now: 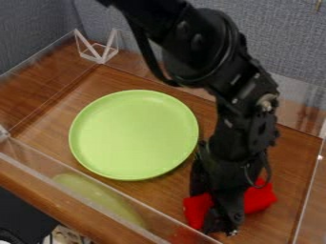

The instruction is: Put the carrot on the green plate

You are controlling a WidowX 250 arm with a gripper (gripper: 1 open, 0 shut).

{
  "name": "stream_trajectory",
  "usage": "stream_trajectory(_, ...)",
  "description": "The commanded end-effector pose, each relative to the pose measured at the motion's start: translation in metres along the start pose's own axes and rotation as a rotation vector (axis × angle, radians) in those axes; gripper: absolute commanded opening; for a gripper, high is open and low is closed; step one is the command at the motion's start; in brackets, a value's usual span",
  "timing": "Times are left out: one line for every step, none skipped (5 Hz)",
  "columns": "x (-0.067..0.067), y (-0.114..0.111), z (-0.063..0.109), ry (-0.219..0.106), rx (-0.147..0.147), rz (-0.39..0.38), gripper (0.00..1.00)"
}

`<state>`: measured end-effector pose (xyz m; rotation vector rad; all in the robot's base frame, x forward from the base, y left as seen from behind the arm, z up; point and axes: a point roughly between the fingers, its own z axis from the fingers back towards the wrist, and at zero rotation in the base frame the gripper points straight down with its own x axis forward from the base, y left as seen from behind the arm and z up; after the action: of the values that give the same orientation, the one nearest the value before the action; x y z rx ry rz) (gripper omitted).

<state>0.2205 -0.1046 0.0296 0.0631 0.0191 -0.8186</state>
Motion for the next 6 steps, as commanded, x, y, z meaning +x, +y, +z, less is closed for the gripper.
stream_trajectory(0.001,0.002,0.006,-0.029,0.019,-0.005,0.00)
stream_trajectory(-0.003,0.004,0.007,-0.035,0.021,-0.007,0.00)
stream_trajectory(-0.007,0.011,0.001,-0.037,0.021,0.009,0.00)
stream_trajectory(-0.014,0.020,0.013,-0.040,0.049,0.156,0.00)
stream_trajectory(-0.008,0.028,0.033,-0.070,0.079,0.125,0.00)
stream_trajectory(0.003,0.028,0.042,-0.085,0.090,0.086,0.00)
